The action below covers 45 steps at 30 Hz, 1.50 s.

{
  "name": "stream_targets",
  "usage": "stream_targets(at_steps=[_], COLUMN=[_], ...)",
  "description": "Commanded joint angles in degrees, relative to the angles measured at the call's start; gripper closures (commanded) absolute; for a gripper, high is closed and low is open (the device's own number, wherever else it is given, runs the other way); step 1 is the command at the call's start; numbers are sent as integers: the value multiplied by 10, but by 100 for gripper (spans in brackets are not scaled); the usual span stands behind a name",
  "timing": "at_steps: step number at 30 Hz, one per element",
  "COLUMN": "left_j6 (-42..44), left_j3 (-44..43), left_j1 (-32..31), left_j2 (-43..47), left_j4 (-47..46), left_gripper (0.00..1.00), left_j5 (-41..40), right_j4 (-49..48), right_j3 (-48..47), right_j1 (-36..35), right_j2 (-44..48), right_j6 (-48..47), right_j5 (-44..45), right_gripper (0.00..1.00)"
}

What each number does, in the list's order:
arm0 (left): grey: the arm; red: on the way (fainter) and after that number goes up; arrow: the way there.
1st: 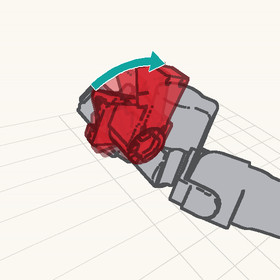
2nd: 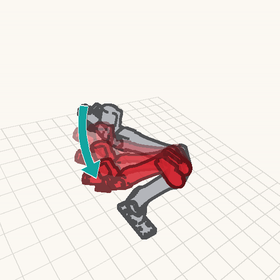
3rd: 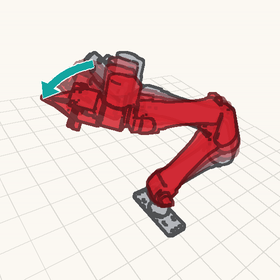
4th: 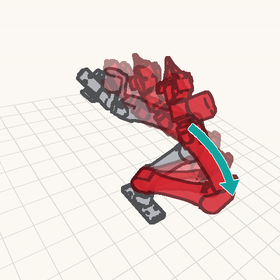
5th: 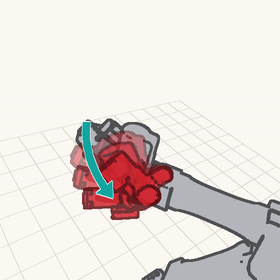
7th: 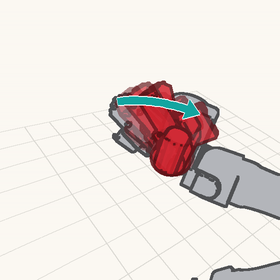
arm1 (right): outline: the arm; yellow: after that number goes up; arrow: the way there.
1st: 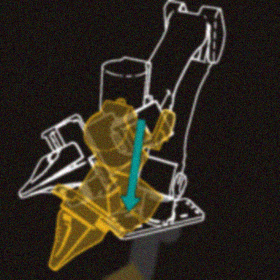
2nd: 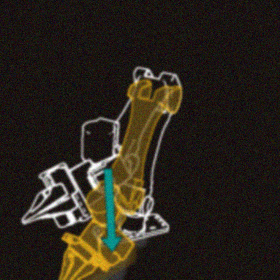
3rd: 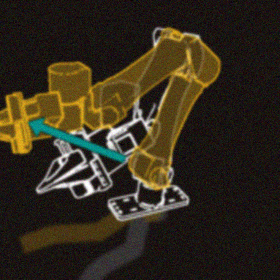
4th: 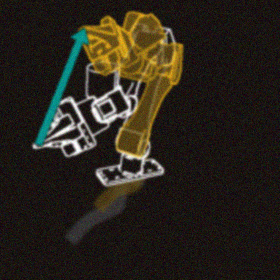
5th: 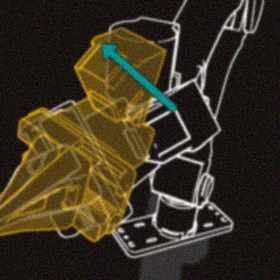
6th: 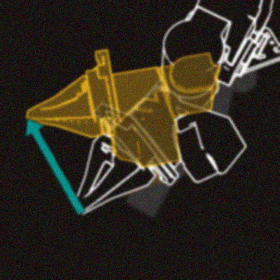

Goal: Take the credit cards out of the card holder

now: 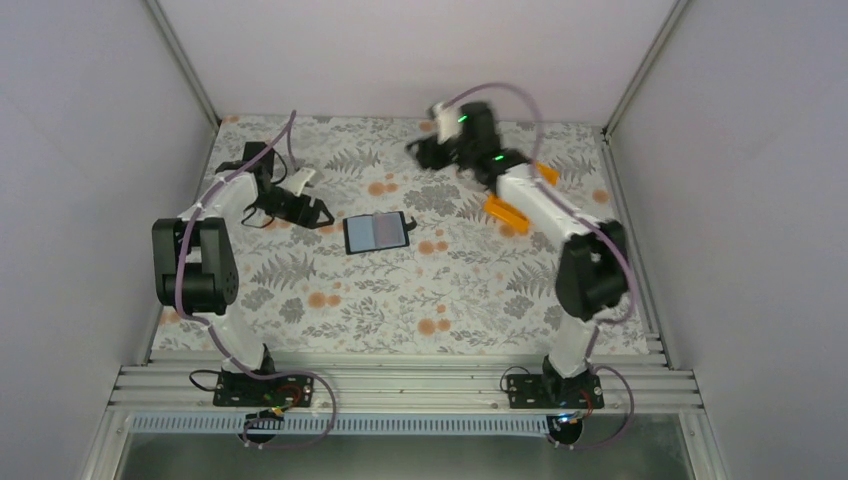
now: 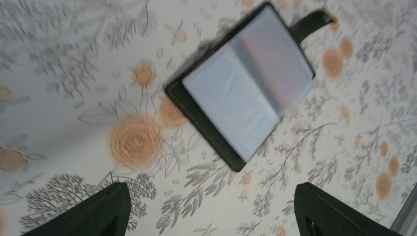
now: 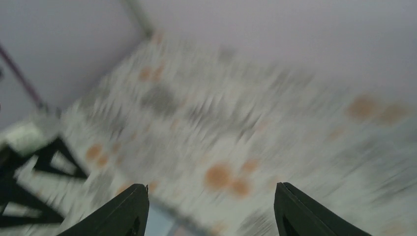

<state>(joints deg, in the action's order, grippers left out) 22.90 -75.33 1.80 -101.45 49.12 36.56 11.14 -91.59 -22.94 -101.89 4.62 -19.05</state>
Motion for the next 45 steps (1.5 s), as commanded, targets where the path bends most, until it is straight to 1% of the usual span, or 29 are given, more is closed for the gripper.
stream_targets(at_steps=[1, 2, 6, 8, 11, 15, 21, 22, 26, 28, 32, 38, 41, 43, 45], left_j6=[19, 17, 1, -7, -15, -28, -46, -46, -46, -46, -46, -40, -36, -36, -38], left_j3=[35, 42, 70, 84, 94, 93, 91, 91, 92, 93, 90, 87, 83, 83, 85], left_j1=[-5, -6, -11, -17, -28, -32, -35, -37, -44, -45, -45, -45, -41, -36, -33], left_j2=[-24, -27, -41, -48, -59, -73, -98, -101, -113, -114, -114, -107, -101, -96, -93], left_j4=[-18, -24, -55, -66, -81, -96, -114, -115, -118, -121, -122, -118, -114, -114, -118], left_gripper=[19, 21, 28, 29, 30, 36, 44, 45, 46, 46, 47, 47, 47, 46, 46], left_j5=[-18, -12, 4, 7, 10, 20, 30, 30, 33, 34, 33, 37, 41, 36, 26], right_j4=[105, 112, 105, 116, 120, 119, 109, 111, 107, 100, 78, 53, 73, 84, 86], right_j3=[44, 46, 57, 52, 55, 53, 48, 43, 27, 21, 15, -10, -38, -45, -29], right_j1=[-97, -112, -146, -150, -150, -150, -151, -152, -164, -175, -190, -198, -197, -194, -181], right_j2=[-87, -99, -139, -165, -177, -191, -220, -226, -235, -234, -230, -240, -258, -252, -233], right_j6=[126, 131, 149, 155, 156, 153, 154, 152, 135, 123, 117, 118, 121, 130, 152], right_j5=[-15, 1, 12, 28, 56, 56, 15, 11, -16, -39, -85, -126, -114, -78, -32], right_gripper=[35, 35, 47, 50, 53, 61, 61, 63, 68, 69, 70, 70, 70, 70, 69])
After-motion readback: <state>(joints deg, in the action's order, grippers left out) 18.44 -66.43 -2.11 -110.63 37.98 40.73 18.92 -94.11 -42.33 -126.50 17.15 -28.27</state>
